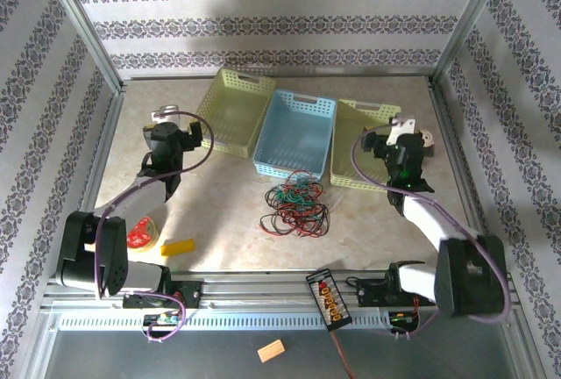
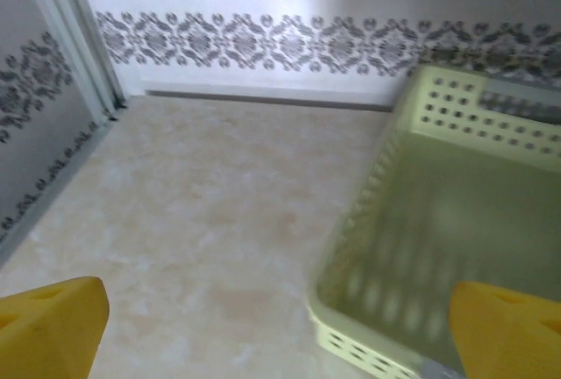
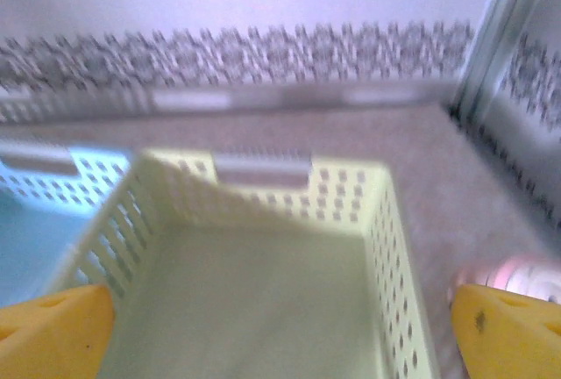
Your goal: Untangle the cables
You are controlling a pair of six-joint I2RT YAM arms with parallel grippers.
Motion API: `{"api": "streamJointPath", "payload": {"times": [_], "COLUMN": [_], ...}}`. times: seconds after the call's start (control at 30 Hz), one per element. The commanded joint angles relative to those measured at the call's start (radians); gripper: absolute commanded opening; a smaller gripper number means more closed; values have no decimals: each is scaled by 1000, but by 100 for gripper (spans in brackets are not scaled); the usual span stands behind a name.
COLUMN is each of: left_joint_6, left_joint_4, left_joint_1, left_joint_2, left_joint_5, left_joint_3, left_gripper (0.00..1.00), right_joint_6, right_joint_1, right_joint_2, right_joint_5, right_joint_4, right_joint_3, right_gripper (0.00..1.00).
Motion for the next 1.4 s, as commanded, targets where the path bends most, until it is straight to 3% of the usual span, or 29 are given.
{"api": "streamJointPath", "payload": {"times": [0.0, 0.1, 0.23, 0.33, 0.57, 0.7, 0.97, 1.07, 1.27, 1.37], "left_joint_6": [-131, -103, -146, -72, 39, 59, 41, 43, 46, 46], "left_joint_4": [-191, -207, -250, -371, -557, -582, -557, -555, -547, -539], "left_joint_1": [-72, -213, -300, -364, -431, -447, -490, -502, -513, -516], "left_joint_2": [0, 17, 71, 113, 129, 139, 196, 223, 261, 280], "left_joint_5": [56, 99, 410, 511, 582, 576, 587, 587, 598, 606], "left_joint_3": [14, 23, 50, 94, 125, 132, 166, 182, 204, 219], "left_gripper": [99, 99, 99, 99, 99, 99, 99, 99, 99, 99], "right_joint_6": [-15, -52, -81, -89, -131, -146, -192, -189, -188, -185], "right_joint_1": [138, 306, 469, 514, 534, 536, 529, 520, 522, 522], "right_joint_2": [-63, -56, 24, 110, 196, 293, 405, 424, 413, 369], "right_joint_5": [106, 95, -31, -127, -147, -126, -103, -132, -171, -178], "right_joint_4": [-344, -506, -757, -922, -981, -982, -943, -930, -929, -917], "right_joint_3": [109, 186, 301, 371, 419, 480, 553, 569, 568, 545], "right_gripper": [98, 98, 93, 84, 79, 72, 68, 53, 2, 0]}}
